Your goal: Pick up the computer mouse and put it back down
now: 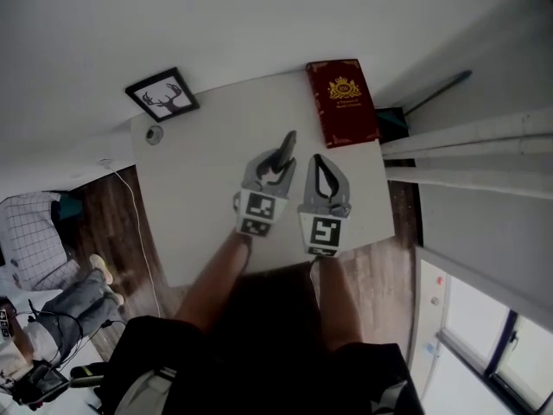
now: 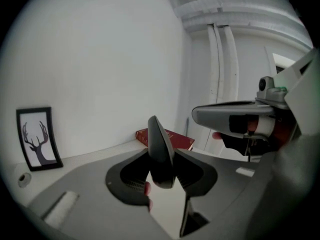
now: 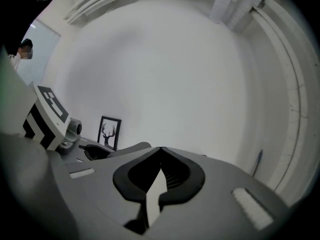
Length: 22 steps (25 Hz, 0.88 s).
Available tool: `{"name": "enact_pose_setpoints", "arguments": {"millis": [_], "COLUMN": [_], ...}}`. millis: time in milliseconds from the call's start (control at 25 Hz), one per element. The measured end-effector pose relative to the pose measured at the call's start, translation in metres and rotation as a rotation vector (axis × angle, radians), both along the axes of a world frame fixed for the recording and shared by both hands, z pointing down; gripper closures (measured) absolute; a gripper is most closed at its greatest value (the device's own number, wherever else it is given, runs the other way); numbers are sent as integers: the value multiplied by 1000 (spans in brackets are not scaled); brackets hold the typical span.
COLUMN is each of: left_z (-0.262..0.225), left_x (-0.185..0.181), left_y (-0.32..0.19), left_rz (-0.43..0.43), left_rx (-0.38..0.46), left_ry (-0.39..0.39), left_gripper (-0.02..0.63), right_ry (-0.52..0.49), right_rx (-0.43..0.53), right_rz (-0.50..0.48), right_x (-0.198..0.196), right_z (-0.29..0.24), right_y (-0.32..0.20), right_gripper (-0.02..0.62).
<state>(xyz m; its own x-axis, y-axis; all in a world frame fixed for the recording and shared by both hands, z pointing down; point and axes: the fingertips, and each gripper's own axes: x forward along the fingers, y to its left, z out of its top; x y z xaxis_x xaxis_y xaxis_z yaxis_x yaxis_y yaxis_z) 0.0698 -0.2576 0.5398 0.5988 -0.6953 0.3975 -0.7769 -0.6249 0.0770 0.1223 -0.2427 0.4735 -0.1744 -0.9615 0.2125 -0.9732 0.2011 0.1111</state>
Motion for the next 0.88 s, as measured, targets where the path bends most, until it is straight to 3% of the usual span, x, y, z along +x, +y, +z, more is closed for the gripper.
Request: {"name": "enact_pose_setpoints", "arguments": {"millis": [280,440,880], "left_z": [63,85,128], "left_x": [30,42,50], "left_y": [-8,-10,-2], "left_rz": [44,62,82], "left_rx": [-235,-316,-465], "left_ry": [94,113,20], "left_gripper": [465,465,463], "right_ry": [-11,-19,-28], "right_rx": [-61,-91,-132], "right_rz": [8,17,3], "right_x": [21,31,37], "right_z": [28,40,59], "right_y": [-12,-15,-17], "right_gripper": [581,581,581]}}
